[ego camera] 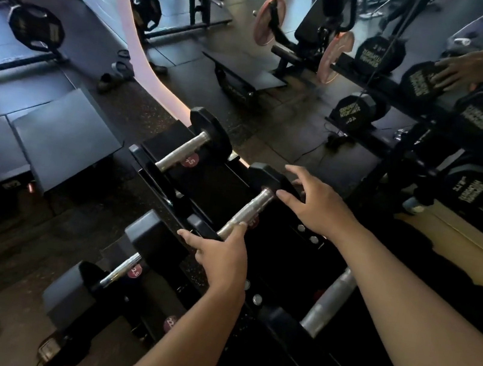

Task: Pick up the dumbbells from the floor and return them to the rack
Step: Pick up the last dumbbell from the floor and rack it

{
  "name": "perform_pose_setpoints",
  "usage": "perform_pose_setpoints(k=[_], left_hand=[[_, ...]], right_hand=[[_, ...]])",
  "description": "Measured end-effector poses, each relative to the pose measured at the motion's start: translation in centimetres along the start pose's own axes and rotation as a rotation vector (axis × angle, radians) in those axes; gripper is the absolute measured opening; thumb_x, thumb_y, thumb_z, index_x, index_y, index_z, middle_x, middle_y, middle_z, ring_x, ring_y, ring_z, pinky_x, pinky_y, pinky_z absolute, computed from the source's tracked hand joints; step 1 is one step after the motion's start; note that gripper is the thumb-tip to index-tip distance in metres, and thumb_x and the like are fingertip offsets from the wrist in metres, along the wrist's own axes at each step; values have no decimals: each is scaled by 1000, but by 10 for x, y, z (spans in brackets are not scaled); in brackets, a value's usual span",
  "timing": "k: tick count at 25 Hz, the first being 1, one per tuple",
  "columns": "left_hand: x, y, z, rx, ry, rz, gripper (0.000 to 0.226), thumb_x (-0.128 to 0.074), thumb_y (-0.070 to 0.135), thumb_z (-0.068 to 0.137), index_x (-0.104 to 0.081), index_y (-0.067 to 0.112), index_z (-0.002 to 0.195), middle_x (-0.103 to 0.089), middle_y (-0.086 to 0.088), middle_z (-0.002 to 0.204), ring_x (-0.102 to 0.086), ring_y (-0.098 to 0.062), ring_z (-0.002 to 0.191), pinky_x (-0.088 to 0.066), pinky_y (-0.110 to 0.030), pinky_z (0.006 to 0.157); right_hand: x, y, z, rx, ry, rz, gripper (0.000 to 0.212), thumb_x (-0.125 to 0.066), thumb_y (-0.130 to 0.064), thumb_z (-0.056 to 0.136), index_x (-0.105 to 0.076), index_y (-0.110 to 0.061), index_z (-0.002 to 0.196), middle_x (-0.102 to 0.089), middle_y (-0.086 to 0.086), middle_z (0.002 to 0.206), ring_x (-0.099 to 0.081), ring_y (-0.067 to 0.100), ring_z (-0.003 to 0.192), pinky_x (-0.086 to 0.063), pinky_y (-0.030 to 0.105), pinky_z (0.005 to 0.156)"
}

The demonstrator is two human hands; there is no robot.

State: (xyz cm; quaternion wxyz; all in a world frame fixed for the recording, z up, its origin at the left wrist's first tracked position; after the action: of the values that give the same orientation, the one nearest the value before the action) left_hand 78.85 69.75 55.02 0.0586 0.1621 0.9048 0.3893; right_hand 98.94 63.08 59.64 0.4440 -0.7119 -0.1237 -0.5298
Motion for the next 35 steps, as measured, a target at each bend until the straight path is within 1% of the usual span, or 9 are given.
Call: perform_pose_setpoints(k=[3, 8, 11, 13, 15, 18, 23, 27, 35], left_hand=[[-12, -13, -21, -18, 16, 42, 123, -76, 46, 81, 23, 39, 153, -3, -16, 166, -31, -41, 142, -33, -55, 107], [-24, -60, -61, 32, -25, 188, 127, -78, 50, 76, 21, 37, 154, -5, -18, 166, -23, -46, 145, -26, -64, 112], [-27, -91, -77, 54, -67, 246, 119, -80, 45, 76, 5, 35, 158, -18, -16, 162, -32, -42, 139, -33, -55, 109], [-28, -101, -81, 18, -88, 261, 105, -80, 37, 77, -14, 33, 158, -31, -15, 154, -47, -34, 122, -43, -47, 101], [-27, -102, -81, -16, -99, 259, 87, -77, 29, 77, -32, 30, 152, -43, -14, 142, -55, -27, 105, -51, -48, 94], [-27, -101, -83, 10, -97, 243, 68, -71, 23, 76, -46, 27, 139, -52, -13, 125, -62, -32, 96, -57, -50, 85], [-25, -101, -84, 38, -138, 266, 69, -69, 21, 78, -41, 28, 141, -49, -14, 129, -63, -34, 96, -58, -53, 81], [-24, -103, -84, 24, -163, 271, 68, -68, 22, 79, -40, 32, 140, -48, -15, 131, -68, -34, 89, -61, -53, 75], [-24, -103, -84, 13, -146, 254, 68, -68, 18, 76, -40, 31, 137, -48, -17, 127, -69, -37, 89, -61, -56, 72]], right_hand=[[18, 20, -33, -28, 65, -14, 61, -49, -67, 89, -34, -47, 146, -55, -4, 142, -58, 20, 121, -47, 39, 89], [45, 60, -98, -85, 126, -61, 59, -52, -61, 91, -39, -41, 145, -57, -2, 134, -57, 23, 119, -47, 37, 84], [42, 72, -126, -146, 78, -76, 59, -54, -60, 91, -41, -36, 144, -56, -1, 134, -55, 24, 121, -48, 41, 89], [36, 76, -138, -170, 57, -60, 59, -59, -52, 91, -40, -33, 144, -55, 1, 133, -56, 25, 119, -49, 40, 90], [34, 75, -139, -171, 74, -18, 59, -64, -39, 93, -40, -31, 146, -55, 4, 129, -56, 26, 116, -48, 38, 92], [34, 74, -137, -157, 76, -14, 57, -65, -27, 94, -40, -28, 145, -56, 7, 122, -57, 26, 112, -48, 34, 90], [31, 71, -140, -107, 109, -68, 58, -68, -24, 92, -42, -25, 144, -58, 7, 114, -60, 26, 103, -50, 35, 84], [32, 74, -141, -66, 114, -59, 58, -68, -26, 92, -42, -25, 144, -57, 4, 113, -60, 24, 103, -51, 38, 85], [30, 76, -142, -66, 90, -70, 60, -65, -28, 94, -37, -26, 147, -54, 3, 118, -57, 26, 108, -52, 39, 89]])
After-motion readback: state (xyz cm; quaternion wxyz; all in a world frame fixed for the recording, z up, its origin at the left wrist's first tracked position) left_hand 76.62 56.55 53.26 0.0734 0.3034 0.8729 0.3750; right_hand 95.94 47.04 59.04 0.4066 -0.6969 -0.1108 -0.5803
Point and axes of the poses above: each hand's wrist, its own z-axis towards the middle knuckle, its own x-axis out of the back of the hand, y = z × x, the point moved 4 cm from there along z, towards the middle knuckle
